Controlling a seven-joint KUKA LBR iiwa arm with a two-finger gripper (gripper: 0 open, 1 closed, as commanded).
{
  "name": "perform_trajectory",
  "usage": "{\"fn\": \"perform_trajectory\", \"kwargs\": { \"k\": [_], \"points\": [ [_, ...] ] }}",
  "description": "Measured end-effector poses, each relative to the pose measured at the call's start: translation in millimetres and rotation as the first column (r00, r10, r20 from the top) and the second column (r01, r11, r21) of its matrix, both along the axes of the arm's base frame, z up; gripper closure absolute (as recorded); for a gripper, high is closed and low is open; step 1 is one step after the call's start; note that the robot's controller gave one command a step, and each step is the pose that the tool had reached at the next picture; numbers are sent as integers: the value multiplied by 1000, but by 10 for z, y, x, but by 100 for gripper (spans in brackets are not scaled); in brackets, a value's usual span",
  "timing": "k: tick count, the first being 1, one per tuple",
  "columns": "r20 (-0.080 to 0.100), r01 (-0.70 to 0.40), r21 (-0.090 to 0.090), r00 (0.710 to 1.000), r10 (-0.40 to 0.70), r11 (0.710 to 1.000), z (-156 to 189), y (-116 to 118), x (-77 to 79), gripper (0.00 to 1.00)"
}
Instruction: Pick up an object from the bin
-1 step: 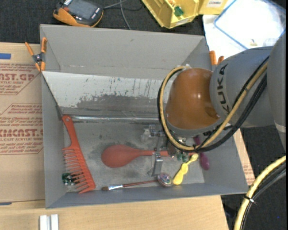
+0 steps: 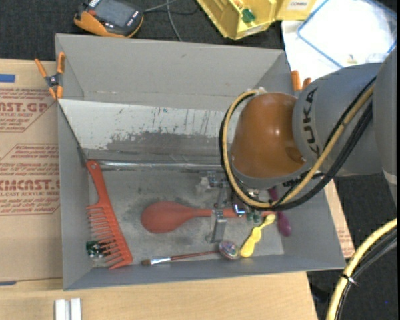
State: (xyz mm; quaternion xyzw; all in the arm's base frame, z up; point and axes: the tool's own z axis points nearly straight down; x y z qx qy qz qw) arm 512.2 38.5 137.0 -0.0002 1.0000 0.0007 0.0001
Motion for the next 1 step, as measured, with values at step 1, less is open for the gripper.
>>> {"fn": "perform_trajectory", "kwargs": {
  "k": [1],
  "points": [
    [-3,-258,2,966,258,966,-688,532,89,0]
  ]
}}
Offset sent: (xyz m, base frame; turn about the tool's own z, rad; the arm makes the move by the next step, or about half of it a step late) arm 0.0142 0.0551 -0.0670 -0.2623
